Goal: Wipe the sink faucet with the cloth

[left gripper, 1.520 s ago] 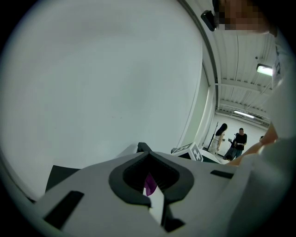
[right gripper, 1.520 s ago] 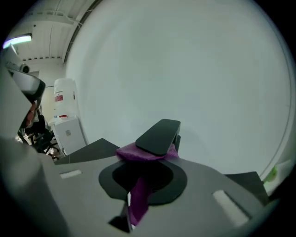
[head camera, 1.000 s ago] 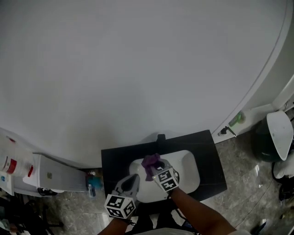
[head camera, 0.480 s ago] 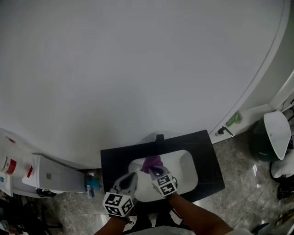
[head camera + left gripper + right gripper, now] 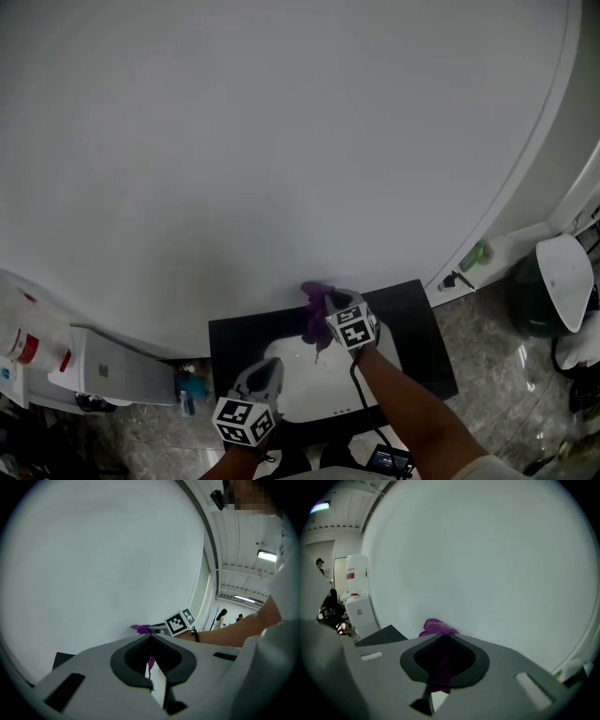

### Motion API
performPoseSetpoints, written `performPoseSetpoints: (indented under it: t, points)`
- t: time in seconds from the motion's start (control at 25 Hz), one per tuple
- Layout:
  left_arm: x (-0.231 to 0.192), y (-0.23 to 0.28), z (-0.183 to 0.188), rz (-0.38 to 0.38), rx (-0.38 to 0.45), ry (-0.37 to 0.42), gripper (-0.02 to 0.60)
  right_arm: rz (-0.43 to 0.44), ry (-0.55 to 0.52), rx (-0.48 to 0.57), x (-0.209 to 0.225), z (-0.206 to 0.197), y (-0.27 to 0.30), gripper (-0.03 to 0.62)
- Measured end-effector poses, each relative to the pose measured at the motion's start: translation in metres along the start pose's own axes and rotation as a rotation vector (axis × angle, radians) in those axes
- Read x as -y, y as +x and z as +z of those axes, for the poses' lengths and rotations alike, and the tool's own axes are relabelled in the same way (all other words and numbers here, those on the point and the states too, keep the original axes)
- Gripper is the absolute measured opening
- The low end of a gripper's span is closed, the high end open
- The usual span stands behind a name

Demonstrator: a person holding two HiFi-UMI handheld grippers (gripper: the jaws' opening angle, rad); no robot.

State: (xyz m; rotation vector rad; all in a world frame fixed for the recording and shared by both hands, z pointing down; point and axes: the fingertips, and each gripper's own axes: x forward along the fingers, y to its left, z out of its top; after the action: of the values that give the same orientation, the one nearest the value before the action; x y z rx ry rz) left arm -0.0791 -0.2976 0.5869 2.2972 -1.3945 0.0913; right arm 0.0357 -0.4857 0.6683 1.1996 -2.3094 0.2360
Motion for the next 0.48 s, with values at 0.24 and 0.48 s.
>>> performPoseSetpoints:
  t: [0.24, 0.48]
  points:
    - [-0.004, -0.002, -0.001, 0.004, 0.005, -0.01, 0.005, 0.027, 0.05, -0.004, -0.026, -0.02, -0.022, 0.028]
    - [0.009, -0.003, 0.011, -0.025, 0.017, 0.001, 0.005, 0.07, 0.063, 0.01, -0.064, -0.043, -0.069, 0.028]
